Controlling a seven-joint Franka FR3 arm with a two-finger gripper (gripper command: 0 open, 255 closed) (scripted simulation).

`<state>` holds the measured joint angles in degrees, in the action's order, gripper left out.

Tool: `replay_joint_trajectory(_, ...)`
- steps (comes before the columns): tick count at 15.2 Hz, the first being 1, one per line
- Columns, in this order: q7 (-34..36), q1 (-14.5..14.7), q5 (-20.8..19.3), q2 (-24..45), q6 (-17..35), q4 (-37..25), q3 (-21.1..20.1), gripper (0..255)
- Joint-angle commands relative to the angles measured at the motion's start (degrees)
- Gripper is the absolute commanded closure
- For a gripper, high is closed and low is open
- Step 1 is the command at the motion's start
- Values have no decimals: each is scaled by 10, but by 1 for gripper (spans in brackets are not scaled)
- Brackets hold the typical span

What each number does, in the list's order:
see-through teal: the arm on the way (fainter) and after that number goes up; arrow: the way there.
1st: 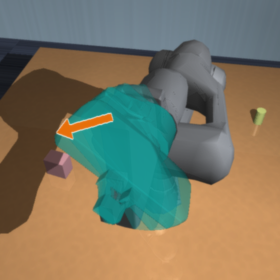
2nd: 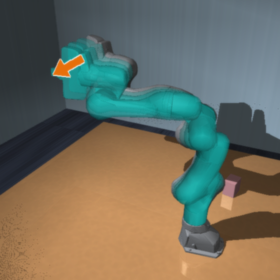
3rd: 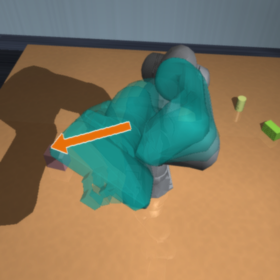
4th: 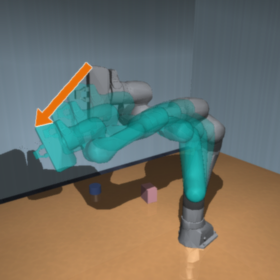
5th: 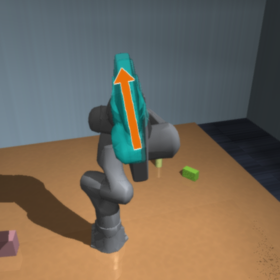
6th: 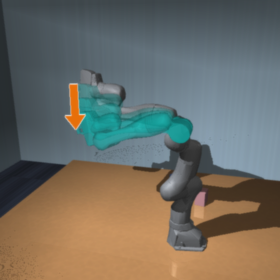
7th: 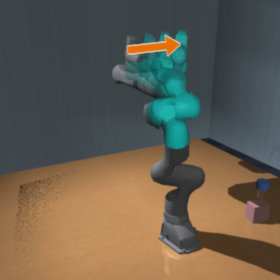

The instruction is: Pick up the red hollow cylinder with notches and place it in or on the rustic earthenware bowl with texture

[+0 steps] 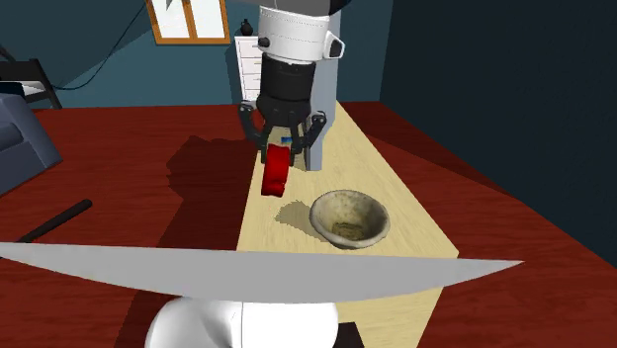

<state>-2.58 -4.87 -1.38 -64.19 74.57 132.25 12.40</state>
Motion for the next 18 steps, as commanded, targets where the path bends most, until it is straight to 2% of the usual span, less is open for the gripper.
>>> replay_joint_trajectory(1,-23,2,-22,18,-3,-21,28,255)
replay_joint_trajectory(6,-84,12,-74,66,-7,-81,100,255)
replay_joint_trajectory(11,-151,34,-116,129,-11,-161,179,255)
replay_joint_trajectory(18,-151,23,-130,99,31,-89,188,255)
